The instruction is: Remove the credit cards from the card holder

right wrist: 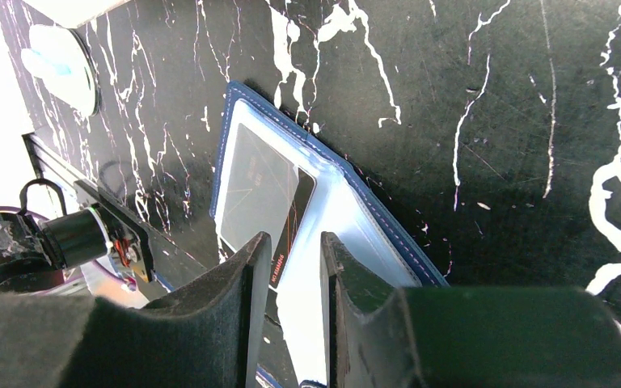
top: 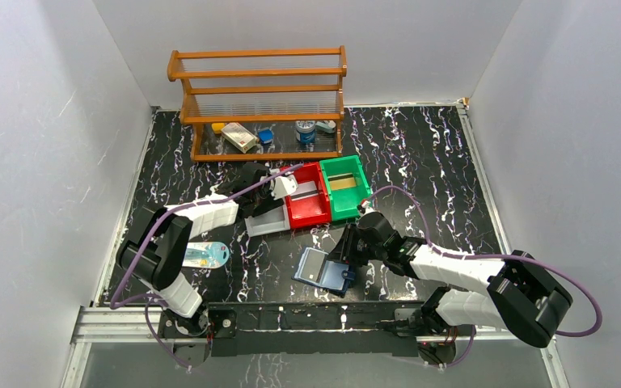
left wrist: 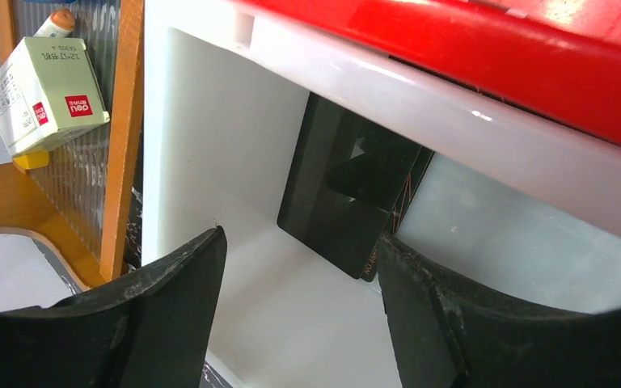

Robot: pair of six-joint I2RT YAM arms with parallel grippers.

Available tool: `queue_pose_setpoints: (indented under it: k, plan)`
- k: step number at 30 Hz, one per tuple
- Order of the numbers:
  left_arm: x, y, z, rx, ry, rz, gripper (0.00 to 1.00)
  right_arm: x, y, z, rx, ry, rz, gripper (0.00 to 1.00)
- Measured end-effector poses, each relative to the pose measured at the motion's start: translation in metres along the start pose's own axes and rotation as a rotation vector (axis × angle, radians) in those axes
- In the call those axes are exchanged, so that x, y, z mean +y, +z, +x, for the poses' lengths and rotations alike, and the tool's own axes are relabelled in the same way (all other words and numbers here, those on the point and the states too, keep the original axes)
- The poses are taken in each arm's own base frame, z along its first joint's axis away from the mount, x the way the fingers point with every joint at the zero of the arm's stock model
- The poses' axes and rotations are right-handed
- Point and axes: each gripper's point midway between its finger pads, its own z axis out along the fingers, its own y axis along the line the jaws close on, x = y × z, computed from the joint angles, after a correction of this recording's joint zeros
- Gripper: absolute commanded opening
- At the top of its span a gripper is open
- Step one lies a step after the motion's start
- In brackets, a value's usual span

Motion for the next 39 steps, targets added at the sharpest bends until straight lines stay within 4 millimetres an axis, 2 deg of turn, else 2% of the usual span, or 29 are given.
queue_pose_setpoints:
  k: [7,13,16,21,26,29,34,39]
  plan:
    - [0.005,-0.008,-0.003,-0.01,-0.018,-0.014,0.68,0.002,0.0,-0.001,-0.002,0.0,-0.003,0.39]
    - [0.025,-0.031,-0.018,-0.075,-0.069,-0.077,0.7,0.007,-0.001,-0.005,-0.006,-0.001,-0.004,0.39]
    - [0.033,-0.042,-0.024,-0.104,-0.101,-0.107,0.74,0.01,-0.002,-0.007,-0.007,-0.002,-0.002,0.4]
    - [0.053,-0.064,-0.031,-0.124,-0.27,-0.186,0.8,0.018,-0.005,-0.013,-0.009,-0.019,0.004,0.41]
    - [0.079,-0.105,-0.056,-0.235,-0.547,-0.235,0.87,0.031,-0.007,-0.018,-0.014,-0.016,-0.029,0.41]
    - [0.075,-0.127,-0.066,-0.304,-0.702,-0.202,0.98,0.038,-0.003,-0.017,-0.011,-0.007,-0.055,0.42]
    - [0.057,-0.154,-0.078,-0.389,-0.917,-0.088,0.98,0.042,0.008,-0.007,0.009,0.01,-0.068,0.43]
    - [0.024,-0.163,-0.08,-0.386,-1.026,0.064,0.97,0.041,0.017,0.006,0.023,0.04,-0.058,0.43]
